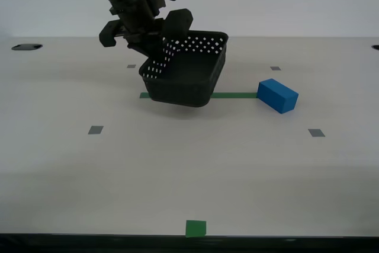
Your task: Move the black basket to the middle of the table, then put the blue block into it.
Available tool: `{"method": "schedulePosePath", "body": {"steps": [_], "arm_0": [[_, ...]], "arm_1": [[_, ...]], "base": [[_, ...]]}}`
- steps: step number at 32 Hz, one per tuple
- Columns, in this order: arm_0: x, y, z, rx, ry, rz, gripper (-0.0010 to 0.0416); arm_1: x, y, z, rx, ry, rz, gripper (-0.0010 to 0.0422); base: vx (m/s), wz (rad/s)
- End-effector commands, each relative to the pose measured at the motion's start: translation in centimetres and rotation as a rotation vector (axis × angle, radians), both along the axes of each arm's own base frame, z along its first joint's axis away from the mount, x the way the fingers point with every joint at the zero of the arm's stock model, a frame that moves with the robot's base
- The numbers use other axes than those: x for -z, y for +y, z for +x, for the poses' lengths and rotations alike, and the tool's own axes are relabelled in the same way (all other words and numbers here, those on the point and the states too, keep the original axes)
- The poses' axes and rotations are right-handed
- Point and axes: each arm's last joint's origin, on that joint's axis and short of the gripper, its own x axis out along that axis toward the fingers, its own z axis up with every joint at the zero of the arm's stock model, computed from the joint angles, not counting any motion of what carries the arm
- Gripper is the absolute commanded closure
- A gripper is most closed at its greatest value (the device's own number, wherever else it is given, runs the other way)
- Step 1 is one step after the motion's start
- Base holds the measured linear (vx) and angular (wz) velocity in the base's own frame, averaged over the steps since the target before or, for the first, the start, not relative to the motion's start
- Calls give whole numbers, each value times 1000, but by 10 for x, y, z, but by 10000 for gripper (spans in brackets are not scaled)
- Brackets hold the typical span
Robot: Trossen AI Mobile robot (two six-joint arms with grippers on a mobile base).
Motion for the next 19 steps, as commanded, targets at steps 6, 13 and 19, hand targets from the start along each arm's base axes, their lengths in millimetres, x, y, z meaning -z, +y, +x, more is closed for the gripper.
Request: {"method": "schedulePosePath", "body": {"steps": [6, 13, 19], "arm_0": [[0, 0, 0, -2, -3, 21, 405], [0, 1, 0, -4, -1, 21, 405], [2, 1, 0, -6, 20, 21, 405]], "arm_1": [[-14, -9, 7, -24, -33, -43, 414], [8, -31, 34, 6, 33, 4, 413], [20, -33, 36, 24, 75, 37, 412]], "base": [[0, 0], [0, 0], [0, 0]]}}
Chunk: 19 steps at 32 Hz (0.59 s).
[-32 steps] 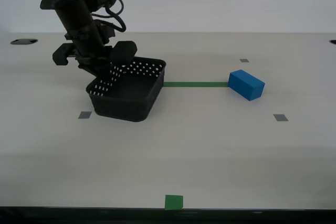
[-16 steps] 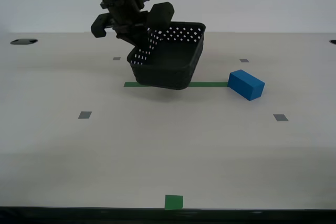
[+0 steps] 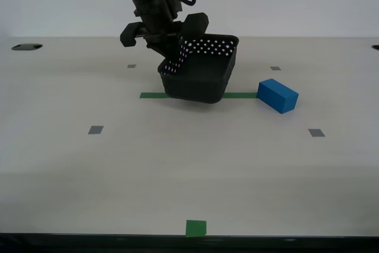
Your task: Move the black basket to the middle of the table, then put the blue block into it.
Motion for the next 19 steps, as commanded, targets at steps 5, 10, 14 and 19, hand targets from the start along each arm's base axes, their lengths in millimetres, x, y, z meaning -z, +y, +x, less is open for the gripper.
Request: {"method": "schedulePosePath", "body": {"steps": [5, 10, 14, 19], "arm_0": [[0, 0, 0, 0, 5, 3, 405], [0, 0, 0, -1, 5, 3, 405], [5, 0, 0, -4, 52, 2, 405], [16, 5, -2, -156, 185, 14, 406]], "arm_1": [[10, -1, -1, 24, 27, 14, 395], [10, -1, -1, 19, 29, 15, 299], [9, -1, -1, 15, 28, 13, 226], [-4, -2, 4, 30, -6, 0, 261]], "base": [[0, 0], [0, 0], [0, 0], [0, 0]]}}
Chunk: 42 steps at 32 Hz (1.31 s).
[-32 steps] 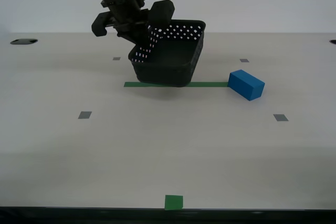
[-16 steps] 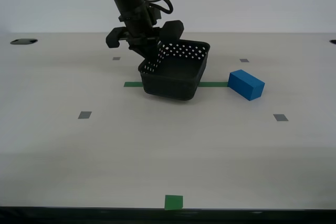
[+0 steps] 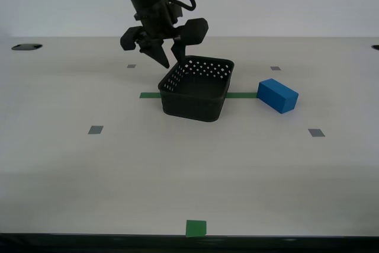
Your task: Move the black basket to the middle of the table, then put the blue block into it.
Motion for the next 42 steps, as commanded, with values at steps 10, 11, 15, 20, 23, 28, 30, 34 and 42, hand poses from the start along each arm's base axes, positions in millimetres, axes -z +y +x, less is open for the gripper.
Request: {"method": "schedulePosePath", "body": {"steps": [10, 11, 15, 20, 23, 28, 30, 34, 42], "arm_0": [[-6, 12, -1, -194, 261, 39, 405], [-6, 13, -1, -199, 268, 39, 405], [2, 22, -3, -237, 339, 34, 405], [18, 35, 4, -291, 429, 25, 405], [36, 44, 12, -318, 506, 15, 405], [54, 47, 22, -316, 566, 8, 403], [61, 49, 26, -318, 583, 6, 403], [75, 54, 32, -332, 629, 0, 381], [94, 69, 58, -364, 699, -28, 212]], "arm_1": [[-63, -9, 29, 65, -199, -75, 405], [-65, -9, 31, 62, -205, -77, 406], [-79, 3, 41, 37, -259, -19, 413], [-84, 38, 58, -32, -285, 42, 413], [-82, 74, 69, -74, -258, 85, 413], [-80, 130, 83, -163, -230, 126, 413], [-80, 155, 87, -210, -222, 139, 413], [-79, 184, 90, -258, -212, 154, 413], [-79, 196, 91, -242, -219, 171, 413]], "base": [[0, 0], [0, 0], [0, 0], [0, 0], [0, 0], [0, 0], [0, 0], [0, 0], [0, 0]]}}
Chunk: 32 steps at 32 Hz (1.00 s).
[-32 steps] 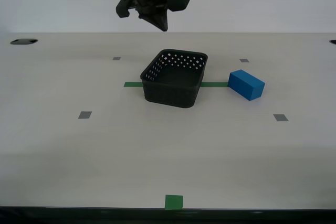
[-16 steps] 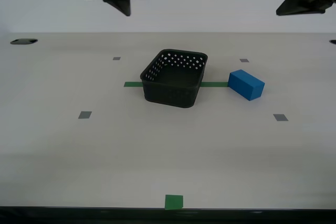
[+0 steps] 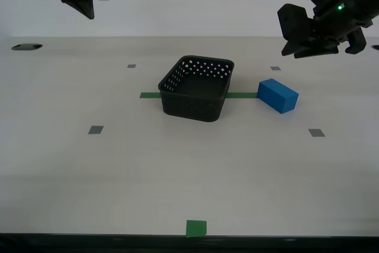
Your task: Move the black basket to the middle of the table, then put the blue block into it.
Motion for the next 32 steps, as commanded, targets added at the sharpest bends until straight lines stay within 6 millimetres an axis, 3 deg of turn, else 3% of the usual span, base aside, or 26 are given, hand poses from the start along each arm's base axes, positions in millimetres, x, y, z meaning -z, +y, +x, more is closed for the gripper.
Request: {"method": "schedulePosePath", "body": {"steps": [1, 7, 12, 25, 32], "arm_0": [[1, 7, 11, -36, 32, -27, 169], [7, 19, 24, -107, 270, -113, 91], [1, 29, 39, -142, 328, -143, 104], [60, 32, 42, -179, 492, -236, 95], [60, 34, 44, -172, 461, -255, 110]], "arm_1": [[0, 1, 0, 15, -1, 8, 412], [0, 4, 1, 16, -8, 11, 412], [-1, 5, 1, 14, -15, 10, 412], [2, 7, 1, 33, -8, -31, 413], [2, 7, 1, 32, -14, -31, 412]], "base": [[0, 0], [0, 0], [0, 0], [0, 0], [0, 0]]}}
